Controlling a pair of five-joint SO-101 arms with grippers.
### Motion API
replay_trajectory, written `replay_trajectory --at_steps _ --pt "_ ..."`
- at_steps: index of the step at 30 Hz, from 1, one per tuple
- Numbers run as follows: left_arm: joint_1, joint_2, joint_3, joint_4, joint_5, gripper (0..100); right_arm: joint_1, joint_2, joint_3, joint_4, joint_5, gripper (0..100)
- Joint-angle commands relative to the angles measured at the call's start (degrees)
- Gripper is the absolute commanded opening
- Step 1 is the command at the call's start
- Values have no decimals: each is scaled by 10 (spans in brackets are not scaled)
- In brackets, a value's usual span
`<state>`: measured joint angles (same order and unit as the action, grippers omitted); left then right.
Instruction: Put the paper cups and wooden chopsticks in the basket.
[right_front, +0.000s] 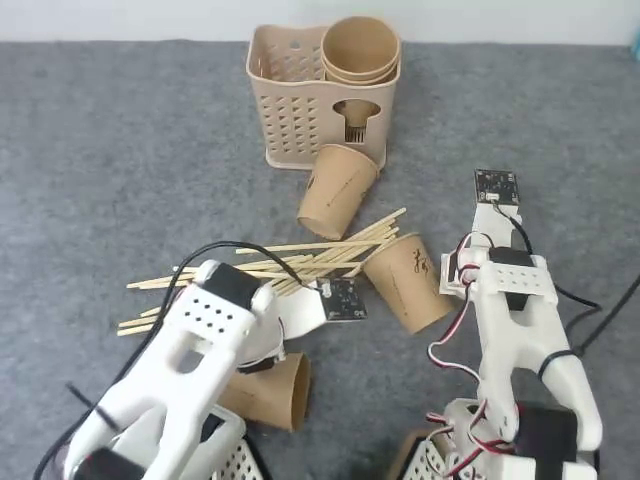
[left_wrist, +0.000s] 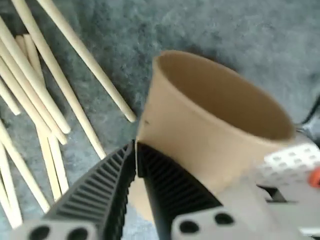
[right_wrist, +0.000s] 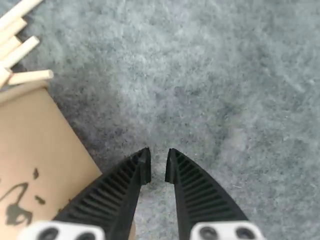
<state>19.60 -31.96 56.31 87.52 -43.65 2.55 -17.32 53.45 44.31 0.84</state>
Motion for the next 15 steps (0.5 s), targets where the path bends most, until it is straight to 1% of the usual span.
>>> replay_trajectory --at_steps 1,9,12,15 --pt "3 30 23 -45 40 12 6 -2 -27 -6 9 74" --pt "-4 31 11 -242 155 12 8 -3 -27 -6 9 74" --pt "-54 31 -30 -285 200 12 14 -15 -27 9 5 74" --pt "-136 31 -105 -280 228 12 11 -74 -25 59 -9 74"
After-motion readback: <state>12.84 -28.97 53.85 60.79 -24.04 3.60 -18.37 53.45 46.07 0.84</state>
